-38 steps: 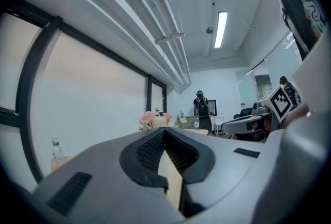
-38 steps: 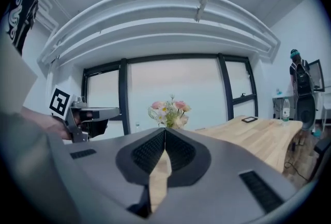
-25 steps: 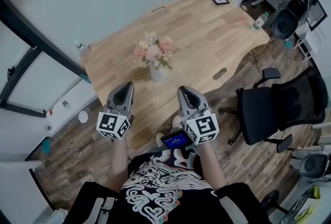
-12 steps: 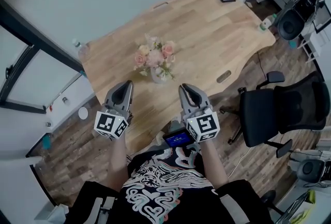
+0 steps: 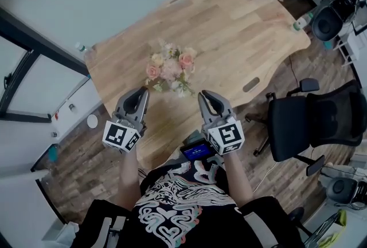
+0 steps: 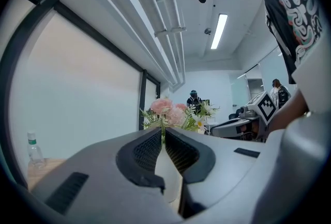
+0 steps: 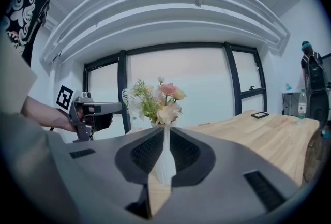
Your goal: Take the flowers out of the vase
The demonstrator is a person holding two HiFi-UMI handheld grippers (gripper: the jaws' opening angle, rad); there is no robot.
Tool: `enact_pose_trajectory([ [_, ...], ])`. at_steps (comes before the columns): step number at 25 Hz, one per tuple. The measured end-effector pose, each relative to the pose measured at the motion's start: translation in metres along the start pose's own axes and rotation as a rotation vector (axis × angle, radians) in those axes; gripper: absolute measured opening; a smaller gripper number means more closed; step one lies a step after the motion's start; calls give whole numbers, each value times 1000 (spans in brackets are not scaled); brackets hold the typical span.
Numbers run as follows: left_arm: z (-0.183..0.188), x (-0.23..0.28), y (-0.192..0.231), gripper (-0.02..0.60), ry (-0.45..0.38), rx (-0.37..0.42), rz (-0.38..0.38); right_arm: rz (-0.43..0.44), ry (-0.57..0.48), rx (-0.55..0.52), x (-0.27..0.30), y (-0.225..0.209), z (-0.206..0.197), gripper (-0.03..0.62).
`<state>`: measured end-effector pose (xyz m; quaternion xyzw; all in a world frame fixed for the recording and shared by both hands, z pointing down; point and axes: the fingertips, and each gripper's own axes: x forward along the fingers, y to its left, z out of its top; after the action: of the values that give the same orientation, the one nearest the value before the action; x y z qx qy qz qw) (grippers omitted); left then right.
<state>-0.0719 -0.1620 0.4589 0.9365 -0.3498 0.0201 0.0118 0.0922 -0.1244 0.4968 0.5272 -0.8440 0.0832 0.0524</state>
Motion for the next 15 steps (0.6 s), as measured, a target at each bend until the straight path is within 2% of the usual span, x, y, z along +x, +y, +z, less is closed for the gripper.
enact_pose_trajectory([
  [6,-10,11,8,6,38,-19,-65,70,40,-29,20,-2,-13,9],
  [7,-13,14,10,8,52,-17,-71,86,53,-32,25,-1,-16,21],
  [8,-16,16,11,8,64,-19,-77,99,70,-37,28,-2,-20,71],
  [9,-18,19,12,17,71,-24,-85,110,86,-45,32,-2,-23,71],
  [15,-22,32,8,209,90,-7,-199,163,139,-89,53,-5,-37,147],
])
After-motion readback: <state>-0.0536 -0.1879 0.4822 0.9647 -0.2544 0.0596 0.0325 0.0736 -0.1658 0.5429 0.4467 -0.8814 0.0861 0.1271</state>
